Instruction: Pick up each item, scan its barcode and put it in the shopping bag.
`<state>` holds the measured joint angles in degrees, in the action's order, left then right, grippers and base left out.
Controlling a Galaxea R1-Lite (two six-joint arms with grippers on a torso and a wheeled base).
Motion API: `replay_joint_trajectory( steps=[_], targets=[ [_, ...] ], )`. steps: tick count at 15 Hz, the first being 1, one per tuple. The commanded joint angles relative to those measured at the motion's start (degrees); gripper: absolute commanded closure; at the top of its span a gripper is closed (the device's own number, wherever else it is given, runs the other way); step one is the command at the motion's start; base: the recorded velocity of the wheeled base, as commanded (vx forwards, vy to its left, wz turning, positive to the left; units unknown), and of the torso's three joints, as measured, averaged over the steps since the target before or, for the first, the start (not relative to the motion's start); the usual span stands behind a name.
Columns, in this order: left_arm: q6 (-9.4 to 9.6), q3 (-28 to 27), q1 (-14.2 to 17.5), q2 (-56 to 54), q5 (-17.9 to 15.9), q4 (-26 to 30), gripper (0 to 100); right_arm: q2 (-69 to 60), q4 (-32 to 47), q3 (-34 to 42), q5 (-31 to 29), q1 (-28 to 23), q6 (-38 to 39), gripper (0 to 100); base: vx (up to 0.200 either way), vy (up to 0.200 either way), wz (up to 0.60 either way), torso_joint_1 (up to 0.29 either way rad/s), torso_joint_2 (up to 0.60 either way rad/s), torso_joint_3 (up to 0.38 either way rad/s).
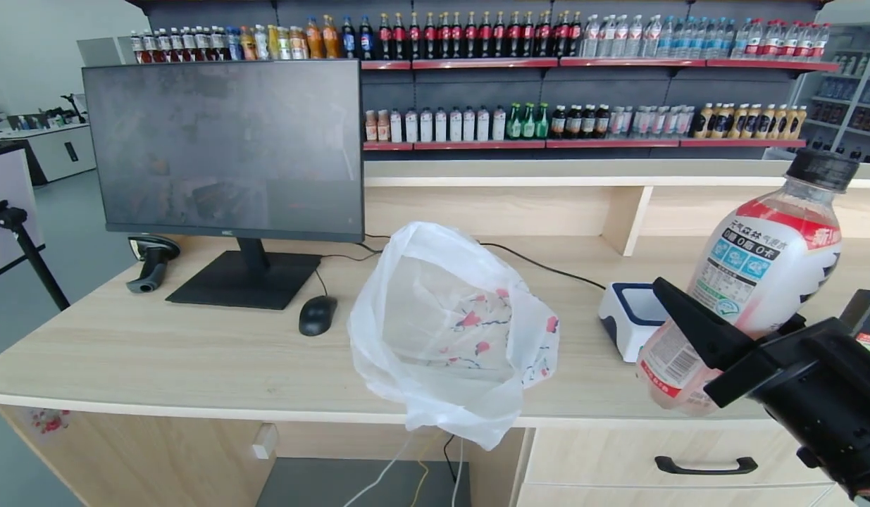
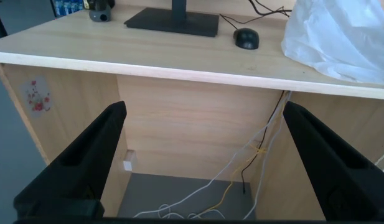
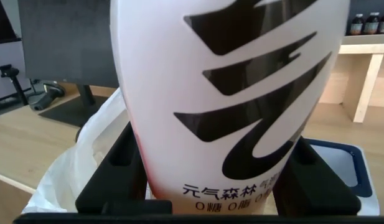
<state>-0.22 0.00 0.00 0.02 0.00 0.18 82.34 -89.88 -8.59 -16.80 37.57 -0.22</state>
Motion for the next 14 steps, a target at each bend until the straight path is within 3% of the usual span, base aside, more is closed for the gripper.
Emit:
replay_joint_trajectory(
  steps=[1,4,10,14],
  targets=[
    [-0.04,-0.09,0.00,-0.02,0.00,-0.01,0,0.37,-0.12,0.16,0.10,0.05,-0.04,100,0.000,0.200,0.00,0.002,0.00,-0.002],
    [0.04,0.00,0.00,-0.02,0.00,-0.01,0,0.81,-0.12,0.16,0.19,0.05,-0.04,100,0.000,0.200,0.00,0.002,0.00,0.001],
    [0.13,0.00,0.00,-0.02,0.00,-0.01,0,0.99,-0.12,0.95,0.28,0.05,-0.04,100,0.000,0.000,0.00,0.000,0.00,0.000],
    [0.04,0.00,0.00,-0.02,0.00,-0.01,0,1.42,-0.12,0.68,0.36,0.05,-0.04,100,0.200,0.000,0.00,-0.012,0.00,0.004]
  ],
)
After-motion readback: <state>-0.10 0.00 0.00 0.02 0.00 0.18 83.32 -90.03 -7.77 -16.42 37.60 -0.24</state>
